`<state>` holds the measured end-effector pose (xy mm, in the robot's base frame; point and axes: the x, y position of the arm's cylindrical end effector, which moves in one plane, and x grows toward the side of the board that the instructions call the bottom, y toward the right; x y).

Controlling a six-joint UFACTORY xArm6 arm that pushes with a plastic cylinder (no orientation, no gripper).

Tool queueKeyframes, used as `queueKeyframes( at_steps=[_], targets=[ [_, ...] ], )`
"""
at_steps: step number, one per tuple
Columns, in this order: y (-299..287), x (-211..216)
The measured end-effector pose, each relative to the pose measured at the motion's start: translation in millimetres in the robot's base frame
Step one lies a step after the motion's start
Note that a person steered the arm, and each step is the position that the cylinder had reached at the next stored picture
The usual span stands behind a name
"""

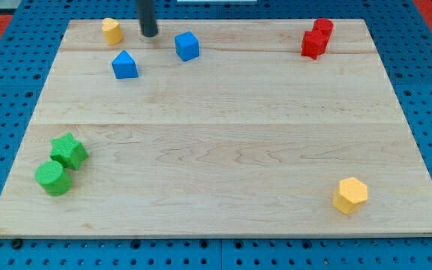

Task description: Separate green circle from green star

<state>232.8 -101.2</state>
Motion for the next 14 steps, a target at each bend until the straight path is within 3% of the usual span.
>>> queueKeyframes(
  at_steps=[2,3,6,8,9,10,11,12,13,14],
  targets=[
    [-6,156],
    [-6,213],
    [41,273],
    [-13,356],
    [-77,374],
    [-145,370],
    [-169,344],
    [-113,295],
    [-31,291],
    [10,303]
  ],
)
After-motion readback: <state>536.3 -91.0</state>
